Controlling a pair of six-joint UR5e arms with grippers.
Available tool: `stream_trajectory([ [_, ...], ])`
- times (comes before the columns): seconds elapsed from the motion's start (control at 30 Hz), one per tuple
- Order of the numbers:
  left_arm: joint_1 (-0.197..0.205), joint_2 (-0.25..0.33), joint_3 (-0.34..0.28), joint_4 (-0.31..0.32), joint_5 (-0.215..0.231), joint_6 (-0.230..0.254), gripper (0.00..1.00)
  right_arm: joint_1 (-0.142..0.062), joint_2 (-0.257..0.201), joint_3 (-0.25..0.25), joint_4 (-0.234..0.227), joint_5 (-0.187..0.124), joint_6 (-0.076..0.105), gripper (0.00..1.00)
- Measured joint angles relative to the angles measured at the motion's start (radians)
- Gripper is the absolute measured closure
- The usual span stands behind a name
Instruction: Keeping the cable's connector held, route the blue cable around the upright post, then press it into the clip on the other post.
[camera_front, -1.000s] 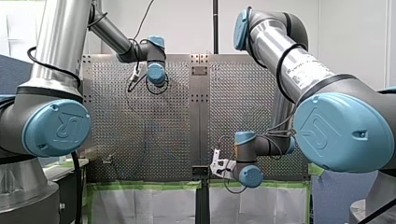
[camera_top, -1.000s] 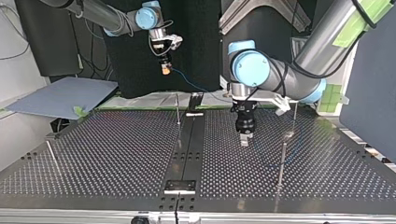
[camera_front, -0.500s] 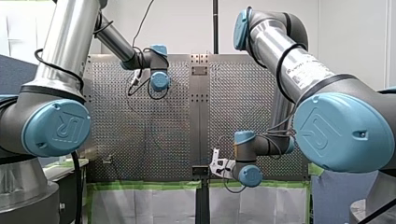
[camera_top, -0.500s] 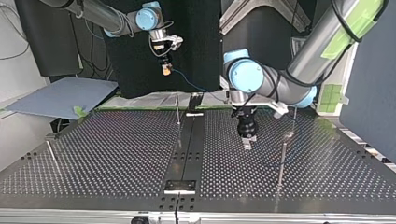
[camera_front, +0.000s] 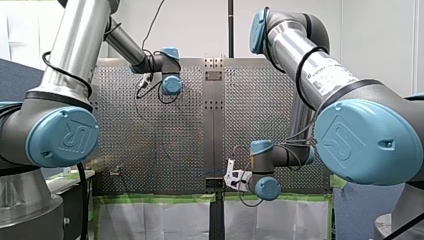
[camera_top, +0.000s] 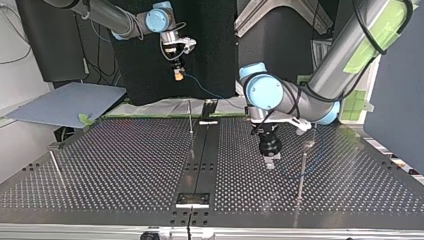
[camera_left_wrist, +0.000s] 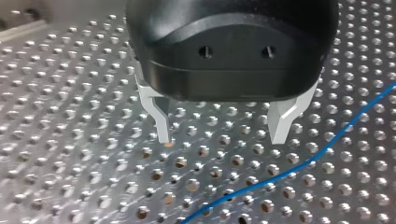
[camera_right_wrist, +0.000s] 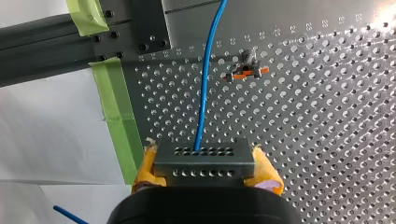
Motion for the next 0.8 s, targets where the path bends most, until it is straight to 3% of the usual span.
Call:
stream_trajectory([
  [0.2,0.011,-0.012,0.005,0.003,-0.015,0.015,0.00,0.001,0.000,0.000,0.000,0.000,0.000,1.00],
  [0.8,0.044,-0.051,0.039,0.010,-0.005,0.033,0.00,0.004,0.000,0.000,0.000,0.000,-0.002,1.00],
])
